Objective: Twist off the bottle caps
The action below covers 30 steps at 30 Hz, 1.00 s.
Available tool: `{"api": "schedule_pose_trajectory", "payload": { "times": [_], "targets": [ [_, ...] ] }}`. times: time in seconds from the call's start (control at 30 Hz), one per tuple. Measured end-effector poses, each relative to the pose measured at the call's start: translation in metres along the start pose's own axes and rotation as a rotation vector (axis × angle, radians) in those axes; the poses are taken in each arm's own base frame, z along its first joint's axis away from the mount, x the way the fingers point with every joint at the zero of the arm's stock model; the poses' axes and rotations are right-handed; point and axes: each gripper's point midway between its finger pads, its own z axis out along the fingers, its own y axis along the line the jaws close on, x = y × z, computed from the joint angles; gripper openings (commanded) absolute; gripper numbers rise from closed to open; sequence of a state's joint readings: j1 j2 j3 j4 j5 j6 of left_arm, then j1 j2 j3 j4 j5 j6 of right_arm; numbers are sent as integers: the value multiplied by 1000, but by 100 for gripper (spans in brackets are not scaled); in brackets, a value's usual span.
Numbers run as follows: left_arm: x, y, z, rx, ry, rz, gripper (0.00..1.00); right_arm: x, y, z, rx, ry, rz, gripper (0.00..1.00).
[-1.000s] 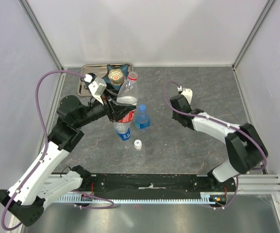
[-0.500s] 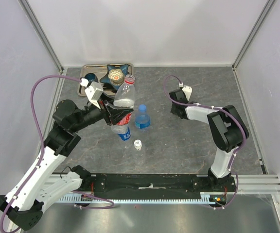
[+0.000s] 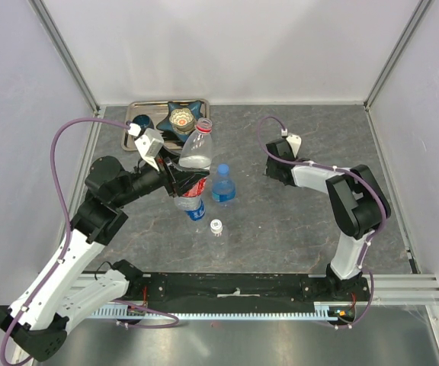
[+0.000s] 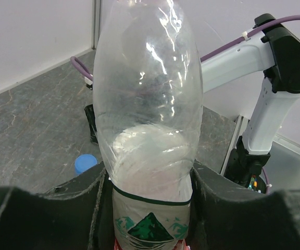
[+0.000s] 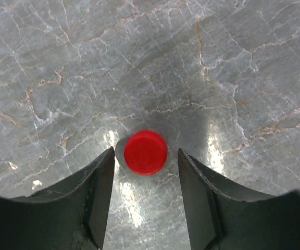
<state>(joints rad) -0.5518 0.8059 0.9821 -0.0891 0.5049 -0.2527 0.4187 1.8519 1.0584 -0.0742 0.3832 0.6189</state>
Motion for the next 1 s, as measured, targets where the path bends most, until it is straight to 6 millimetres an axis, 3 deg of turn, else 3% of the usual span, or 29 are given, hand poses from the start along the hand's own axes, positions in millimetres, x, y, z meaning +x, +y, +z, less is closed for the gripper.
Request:
{"api": "schedule_pose_trajectory", "payload": {
  "times": [0.2,0.27,0.33,0.47,0.53,0.6,0.67,0.8,0.87,1.0],
  "targets": [
    [2,2,2,-4,6,-3,18,-3,-4,-21,-2,27,-2,67],
    [3,3,3,-6,9,-6,18,-17,-2,-41,-24,9,13,68],
    [5,5,6,-7,16,-10,18,-47,6,-72,-75,-48,48,69],
    [17,14,18,-11,55,-31,18,-136,35,-164,-280,-256,158,73],
    [22,17,27,1,81,-45,19,-178,46,-227,-436,-381,210,75],
    [24,19,35,20,102,-55,19,-207,56,-292,-615,-477,230,77],
    [23,16,46,65,126,-66,20,-222,67,-346,-783,-537,217,80],
    [18,5,64,178,161,-78,21,-226,85,-403,-1000,-562,149,84],
    [18,-3,72,228,177,-84,21,-220,91,-412,-1055,-540,114,87],
    [18,-18,80,289,201,-92,21,-202,104,-407,-1095,-465,63,89]
  ]
}}
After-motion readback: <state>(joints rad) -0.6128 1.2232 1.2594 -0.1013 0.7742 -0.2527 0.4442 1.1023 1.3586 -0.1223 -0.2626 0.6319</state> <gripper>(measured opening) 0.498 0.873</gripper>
